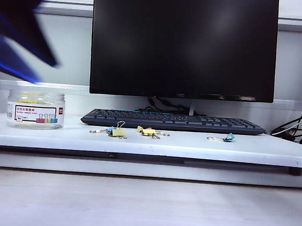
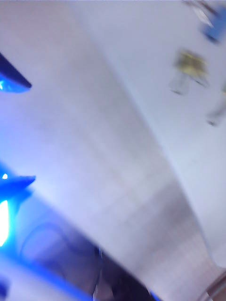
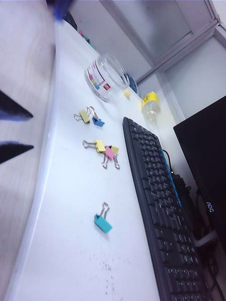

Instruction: Pick up the clips with the largest number of clips of the same color on the table and place them in a round transparent plastic box.

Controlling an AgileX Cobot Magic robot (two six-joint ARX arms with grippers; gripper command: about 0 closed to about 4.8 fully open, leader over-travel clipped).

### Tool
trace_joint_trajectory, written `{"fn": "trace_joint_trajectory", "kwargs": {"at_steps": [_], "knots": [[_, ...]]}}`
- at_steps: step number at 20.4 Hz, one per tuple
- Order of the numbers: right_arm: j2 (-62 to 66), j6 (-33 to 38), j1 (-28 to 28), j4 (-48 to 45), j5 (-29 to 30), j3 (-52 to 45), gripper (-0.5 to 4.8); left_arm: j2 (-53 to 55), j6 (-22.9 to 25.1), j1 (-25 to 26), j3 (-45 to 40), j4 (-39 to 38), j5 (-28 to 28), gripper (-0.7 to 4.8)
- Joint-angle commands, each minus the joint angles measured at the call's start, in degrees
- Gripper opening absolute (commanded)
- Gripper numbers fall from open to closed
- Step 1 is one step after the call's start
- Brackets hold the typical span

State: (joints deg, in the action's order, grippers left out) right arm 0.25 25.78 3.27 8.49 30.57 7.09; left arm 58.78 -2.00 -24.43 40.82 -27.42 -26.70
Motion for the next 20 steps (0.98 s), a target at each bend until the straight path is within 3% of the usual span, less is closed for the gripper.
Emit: {"fn": "trace_joint_trajectory", "kwargs": {"at_steps": [1,2,5,12,20], "knots": [[-0.13,0.17,0.02,-0.83,1.18,0.26,0.68,4.5,0.11,-6.08,0.31,8.5,9.16,3.53],[-0.13,0.17,0.02,-0.83,1.2,0.26,0.68,5.79,0.09,-7.28,0.33,10.05,10.01,3.82],[-0.13,0.17,0.02,-0.81,1.84,0.26,0.68,9.01,0.09,-9.11,0.35,13.94,15.28,3.81],[-0.13,0.15,0.02,-0.81,1.99,0.24,0.68,16.04,1.42,-9.64,0.48,24.22,16.52,3.81],[-0.13,0.15,0.02,-0.76,1.99,0.24,0.68,29.09,3.76,-10.1,12.74,22.75,18.8,3.82]]}}
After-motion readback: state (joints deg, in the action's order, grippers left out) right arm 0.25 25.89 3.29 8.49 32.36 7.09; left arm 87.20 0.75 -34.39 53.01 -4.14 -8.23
